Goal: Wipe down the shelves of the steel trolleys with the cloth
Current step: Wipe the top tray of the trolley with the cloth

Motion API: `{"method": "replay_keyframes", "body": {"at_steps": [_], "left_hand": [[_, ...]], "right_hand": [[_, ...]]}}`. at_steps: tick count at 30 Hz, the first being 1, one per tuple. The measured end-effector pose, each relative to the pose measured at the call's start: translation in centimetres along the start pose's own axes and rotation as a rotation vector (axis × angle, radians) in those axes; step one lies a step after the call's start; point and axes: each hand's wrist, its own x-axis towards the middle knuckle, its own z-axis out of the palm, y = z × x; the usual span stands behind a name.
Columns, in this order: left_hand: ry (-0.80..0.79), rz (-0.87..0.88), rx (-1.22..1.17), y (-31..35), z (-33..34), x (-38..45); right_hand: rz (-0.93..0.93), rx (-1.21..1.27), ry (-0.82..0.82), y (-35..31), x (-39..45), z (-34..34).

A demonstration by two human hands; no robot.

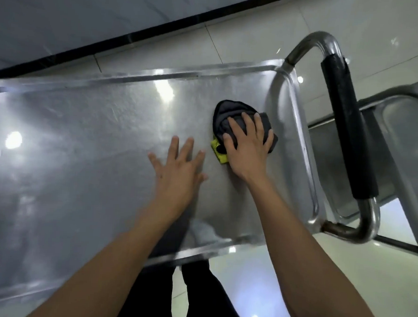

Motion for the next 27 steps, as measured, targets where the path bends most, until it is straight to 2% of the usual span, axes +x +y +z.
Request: {"method": "replay_keyframes", "body": {"at_steps": [9,14,21,25,27], "left_hand": [[0.083,-0.076,-0.022,1.5,0.2,-1.9],[0.015,-0.125,-0.046,2.6,-0.9,-2.3],[0.009,-0.090,-0.027,2.3,-0.5,-2.9],[0.009,0.007,-0.041,0.0,-1.2,-2.5],[0.029,0.003,-0.081,-2.0,-1.7,-2.2]], "right_hand": [[-0.039,-0.063,-0.036,3.3,-17.2,1.7],[-0.095,-0.082,-0.027,4.3,-23.9,2.6],[-0.076,-0.122,-0.065,3.1,-23.0,2.4],[-0.081,-0.135,-0.038,1.6,-21.1,2.7],[-0.080,-0.131,-0.032,0.4,-19.7,2.9]]}}
